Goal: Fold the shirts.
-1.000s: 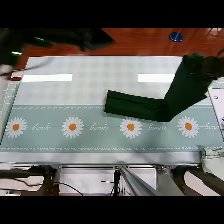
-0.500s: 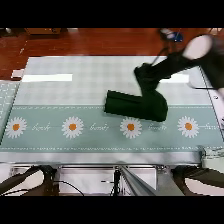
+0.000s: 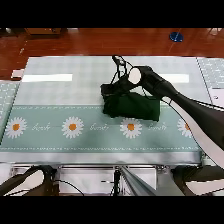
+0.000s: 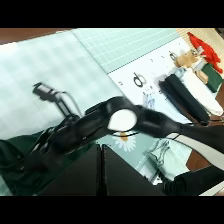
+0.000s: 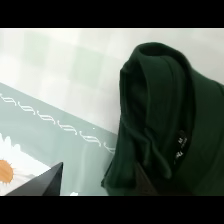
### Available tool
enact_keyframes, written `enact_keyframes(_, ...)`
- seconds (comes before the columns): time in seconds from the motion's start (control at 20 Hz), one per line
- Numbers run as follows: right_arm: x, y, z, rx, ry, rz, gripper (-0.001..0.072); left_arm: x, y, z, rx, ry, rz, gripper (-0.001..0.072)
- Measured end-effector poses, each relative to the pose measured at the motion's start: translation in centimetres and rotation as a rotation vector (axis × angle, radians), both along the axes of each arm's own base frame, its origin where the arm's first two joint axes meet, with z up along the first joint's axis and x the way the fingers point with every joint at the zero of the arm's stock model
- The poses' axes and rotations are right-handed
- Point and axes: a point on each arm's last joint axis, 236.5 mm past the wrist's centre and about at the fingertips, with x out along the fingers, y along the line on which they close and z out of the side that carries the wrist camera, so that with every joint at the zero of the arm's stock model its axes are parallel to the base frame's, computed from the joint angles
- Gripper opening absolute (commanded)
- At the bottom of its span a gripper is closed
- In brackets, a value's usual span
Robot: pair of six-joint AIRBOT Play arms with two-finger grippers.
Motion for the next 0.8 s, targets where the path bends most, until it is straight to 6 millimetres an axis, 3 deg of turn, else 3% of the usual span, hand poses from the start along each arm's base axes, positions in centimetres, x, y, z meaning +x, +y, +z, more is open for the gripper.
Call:
enact_keyframes(0.1,0.2,-3.9,1.6,-0.090,-0.030,0.019,0.0516,0.6,0.6,-1.3,0.028,0.029,0.024,0.0026)
enact_keyframes(0.15,0.3,-7.0,2.8,-0.164,-0.053,0.022,0.0516,0.9,1.0,-2.3,0.048,0.049,0.041,0.0039)
enact_keyframes(0.25,0.7,-15.3,4.9,-0.381,-0.094,-0.005,0.0516,1.7,1.9,-4.6,0.093,0.100,0.075,0.0289)
enact_keyframes(0.3,1.0,-20.1,6.2,-0.495,-0.112,-0.045,0.0516,2.0,2.5,-6.1,0.120,0.134,0.095,0.0343)
enact_keyframes(0.4,0.6,-29.8,8.4,-0.663,-0.088,-0.162,0.0533,2.4,3.6,-9.3,0.174,0.211,0.123,0.0342)
enact_keyframes(0.5,-1.2,-36.5,8.6,-0.677,0.007,-0.283,0.0580,2.4,4.5,-12.5,0.214,0.293,0.142,0.0336)
enact_keyframes(0.6,-3.4,-40.0,6.7,-0.546,0.122,-0.380,0.0598,2.2,5.0,-15.2,0.233,0.366,0.147,0.0335)
enact_keyframes(0.7,-5.1,-40.2,4.3,-0.354,0.202,-0.418,0.0598,1.8,5.3,-17.3,0.243,0.427,0.148,0.0334)
enact_keyframes(0.8,-6.2,-38.7,2.0,-0.160,0.249,-0.423,0.0599,1.3,5.3,-18.7,0.246,0.471,0.142,0.0334)
